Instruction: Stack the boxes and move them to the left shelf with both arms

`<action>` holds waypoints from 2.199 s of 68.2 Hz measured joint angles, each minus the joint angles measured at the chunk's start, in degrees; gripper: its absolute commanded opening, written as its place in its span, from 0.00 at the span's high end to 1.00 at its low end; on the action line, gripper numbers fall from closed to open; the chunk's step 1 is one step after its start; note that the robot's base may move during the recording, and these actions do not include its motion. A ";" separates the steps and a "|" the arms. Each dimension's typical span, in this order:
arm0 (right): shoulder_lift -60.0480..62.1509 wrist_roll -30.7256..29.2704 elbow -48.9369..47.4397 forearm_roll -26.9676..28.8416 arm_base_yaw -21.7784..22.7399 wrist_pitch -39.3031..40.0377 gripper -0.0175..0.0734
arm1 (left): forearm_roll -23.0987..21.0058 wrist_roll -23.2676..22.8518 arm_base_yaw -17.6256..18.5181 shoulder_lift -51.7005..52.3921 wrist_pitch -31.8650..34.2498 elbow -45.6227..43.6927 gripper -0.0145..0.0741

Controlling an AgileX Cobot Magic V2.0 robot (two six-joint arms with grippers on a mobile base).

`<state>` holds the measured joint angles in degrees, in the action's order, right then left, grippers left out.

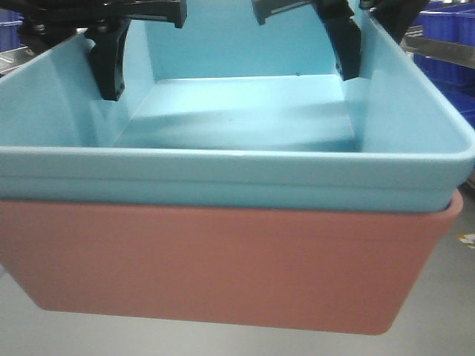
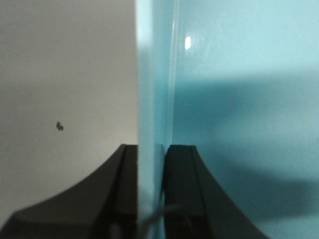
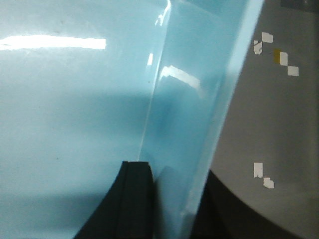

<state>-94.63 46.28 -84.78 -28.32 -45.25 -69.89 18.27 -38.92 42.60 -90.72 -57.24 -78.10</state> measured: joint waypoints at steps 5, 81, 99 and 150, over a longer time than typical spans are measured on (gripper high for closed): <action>0.00 0.00 0.00 0.00 0.00 0.00 0.75 | 0.00 0.00 0.00 0.00 0.00 0.00 0.85; 0.00 0.00 -0.02 0.07 0.00 -0.40 0.75 | -0.14 0.00 0.10 -0.14 0.38 0.00 0.85; 0.00 0.10 -0.02 0.07 0.00 -0.40 0.75 | -0.14 0.00 0.10 -0.14 0.38 0.00 0.85; 0.00 0.10 -0.02 0.07 0.00 -0.40 0.75 | -0.14 0.00 0.10 -0.18 0.60 0.00 0.85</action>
<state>-94.63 46.38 -84.80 -28.25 -45.25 -70.28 18.13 -38.92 42.70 -90.89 -56.64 -78.10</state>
